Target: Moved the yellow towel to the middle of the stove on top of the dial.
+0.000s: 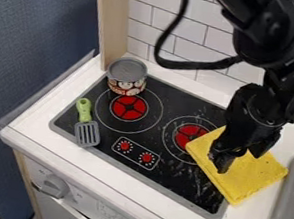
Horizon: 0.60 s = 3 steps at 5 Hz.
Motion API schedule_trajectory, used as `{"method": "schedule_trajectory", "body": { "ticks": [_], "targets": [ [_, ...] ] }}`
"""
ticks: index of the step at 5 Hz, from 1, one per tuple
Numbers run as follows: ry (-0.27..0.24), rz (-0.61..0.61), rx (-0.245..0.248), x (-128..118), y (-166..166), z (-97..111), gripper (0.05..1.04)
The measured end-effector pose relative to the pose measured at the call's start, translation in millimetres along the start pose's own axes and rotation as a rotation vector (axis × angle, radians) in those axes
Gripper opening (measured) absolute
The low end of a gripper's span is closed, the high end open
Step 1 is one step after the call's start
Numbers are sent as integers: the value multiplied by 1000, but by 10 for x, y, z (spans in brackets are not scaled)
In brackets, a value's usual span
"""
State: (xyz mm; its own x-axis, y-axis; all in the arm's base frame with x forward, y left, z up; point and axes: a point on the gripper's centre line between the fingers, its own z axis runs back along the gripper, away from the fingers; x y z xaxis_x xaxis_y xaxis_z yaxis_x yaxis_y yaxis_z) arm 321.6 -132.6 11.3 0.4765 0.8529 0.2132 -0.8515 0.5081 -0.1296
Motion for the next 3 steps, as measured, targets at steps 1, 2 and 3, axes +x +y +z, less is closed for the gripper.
{"method": "schedule_trajectory", "body": {
  "ticks": [1, 2, 3],
  "targets": [
    [-1, 13, 17, -12, -79, -91, 1000],
    [2, 42, 29, 21, -158, -188, 1000],
    [-6, 72, 57, 151, -172, -244, 1000]
  ]
}}
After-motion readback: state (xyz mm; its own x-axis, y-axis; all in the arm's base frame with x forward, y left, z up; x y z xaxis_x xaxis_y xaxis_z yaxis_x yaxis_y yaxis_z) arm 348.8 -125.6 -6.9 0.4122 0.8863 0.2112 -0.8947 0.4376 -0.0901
